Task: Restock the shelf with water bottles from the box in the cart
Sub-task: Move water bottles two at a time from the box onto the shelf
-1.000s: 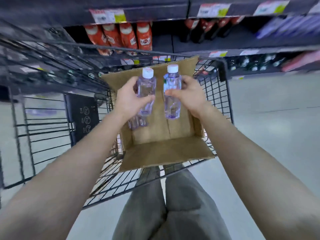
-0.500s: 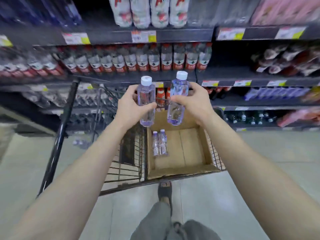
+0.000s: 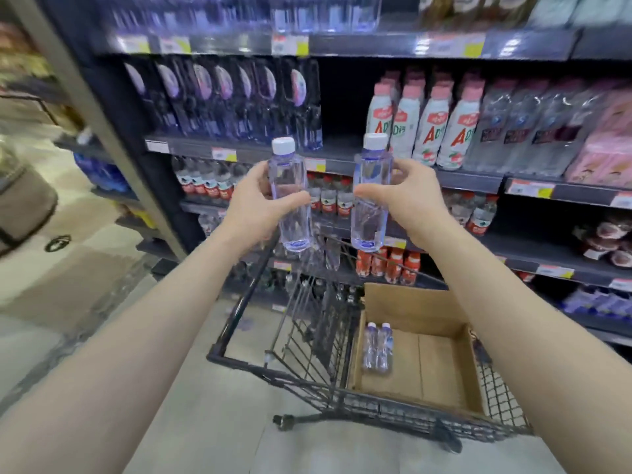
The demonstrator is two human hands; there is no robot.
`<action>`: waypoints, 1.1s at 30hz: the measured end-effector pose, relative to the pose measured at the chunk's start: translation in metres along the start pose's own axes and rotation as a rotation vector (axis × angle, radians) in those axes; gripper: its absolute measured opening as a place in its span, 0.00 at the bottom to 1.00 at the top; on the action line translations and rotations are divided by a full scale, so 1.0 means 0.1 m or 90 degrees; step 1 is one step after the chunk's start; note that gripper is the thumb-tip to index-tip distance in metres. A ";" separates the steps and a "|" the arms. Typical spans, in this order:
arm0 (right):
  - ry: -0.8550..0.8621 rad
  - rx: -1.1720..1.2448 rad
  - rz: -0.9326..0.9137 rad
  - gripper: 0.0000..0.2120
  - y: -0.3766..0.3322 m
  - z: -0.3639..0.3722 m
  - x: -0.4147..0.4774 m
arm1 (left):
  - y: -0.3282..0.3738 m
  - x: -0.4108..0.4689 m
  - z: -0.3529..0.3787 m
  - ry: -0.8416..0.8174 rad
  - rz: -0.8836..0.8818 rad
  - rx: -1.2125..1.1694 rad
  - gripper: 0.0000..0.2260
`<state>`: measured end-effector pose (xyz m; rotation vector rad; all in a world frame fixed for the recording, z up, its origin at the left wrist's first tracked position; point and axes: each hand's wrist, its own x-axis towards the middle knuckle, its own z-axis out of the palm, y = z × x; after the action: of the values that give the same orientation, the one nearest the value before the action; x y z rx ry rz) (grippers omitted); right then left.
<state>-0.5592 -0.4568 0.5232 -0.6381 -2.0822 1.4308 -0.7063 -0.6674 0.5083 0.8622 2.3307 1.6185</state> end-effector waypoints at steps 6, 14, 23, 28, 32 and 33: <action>-0.034 0.002 -0.055 0.31 -0.74 0.77 0.11 | 0.06 0.18 -0.95 0.025 0.017 -0.015 0.30; 0.019 0.017 -0.095 0.17 -1.74 1.95 0.51 | -0.13 0.80 -2.39 -0.015 0.104 -0.030 0.36; 0.055 0.013 -0.120 0.25 -2.68 2.93 0.98 | -0.11 1.66 -3.50 -0.079 0.164 -0.075 0.32; 0.083 -0.001 -0.126 0.36 -2.87 3.21 1.29 | -0.13 2.03 -3.75 -0.082 0.191 -0.081 0.30; 0.091 -0.005 -0.129 0.31 -2.90 3.37 1.60 | -0.15 2.37 -3.81 -0.080 0.201 -0.084 0.28; 0.094 -0.007 -0.128 0.35 -2.91 3.40 1.70 | -0.15 2.47 -3.82 -0.078 0.207 -0.082 0.28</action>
<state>-0.9345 -0.6779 0.7216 -0.5058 -1.9783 1.2231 -1.0867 -0.8413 0.6893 1.3230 2.0597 1.7542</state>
